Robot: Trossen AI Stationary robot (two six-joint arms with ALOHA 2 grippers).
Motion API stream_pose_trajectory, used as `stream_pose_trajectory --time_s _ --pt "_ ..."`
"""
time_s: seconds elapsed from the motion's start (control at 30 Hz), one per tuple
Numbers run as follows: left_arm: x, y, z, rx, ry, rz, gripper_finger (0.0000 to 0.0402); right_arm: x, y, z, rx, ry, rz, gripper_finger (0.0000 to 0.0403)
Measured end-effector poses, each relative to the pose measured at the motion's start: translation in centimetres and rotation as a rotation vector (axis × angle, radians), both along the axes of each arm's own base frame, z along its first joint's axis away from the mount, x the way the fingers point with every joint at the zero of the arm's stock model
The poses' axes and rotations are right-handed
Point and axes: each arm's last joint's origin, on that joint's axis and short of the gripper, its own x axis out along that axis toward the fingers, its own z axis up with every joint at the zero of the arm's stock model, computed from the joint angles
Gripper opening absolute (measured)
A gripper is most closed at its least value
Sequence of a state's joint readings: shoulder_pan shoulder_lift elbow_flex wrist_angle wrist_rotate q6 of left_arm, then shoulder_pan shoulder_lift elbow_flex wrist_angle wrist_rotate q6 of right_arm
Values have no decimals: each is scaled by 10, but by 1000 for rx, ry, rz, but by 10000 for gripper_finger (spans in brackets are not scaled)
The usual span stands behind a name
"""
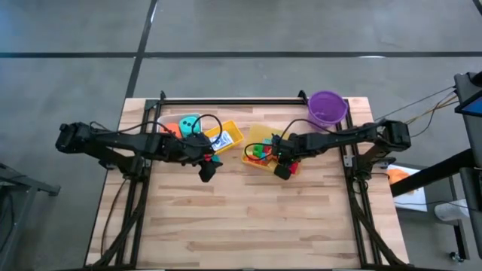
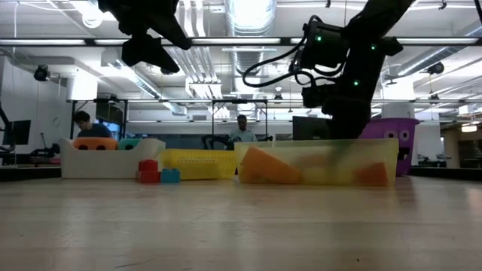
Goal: Pick & Place Toys
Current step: Put the orange game piece into the yellow bin
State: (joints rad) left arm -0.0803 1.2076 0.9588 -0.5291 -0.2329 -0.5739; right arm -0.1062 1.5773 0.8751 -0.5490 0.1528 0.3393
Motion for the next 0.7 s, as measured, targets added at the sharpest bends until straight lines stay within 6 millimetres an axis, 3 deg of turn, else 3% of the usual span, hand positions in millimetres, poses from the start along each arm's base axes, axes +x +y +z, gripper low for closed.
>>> stream_pose_trajectory --time_s 0.7 --pt "-2 1 -7 2 23 7 290 -2 1 0 24 -6 12 82"
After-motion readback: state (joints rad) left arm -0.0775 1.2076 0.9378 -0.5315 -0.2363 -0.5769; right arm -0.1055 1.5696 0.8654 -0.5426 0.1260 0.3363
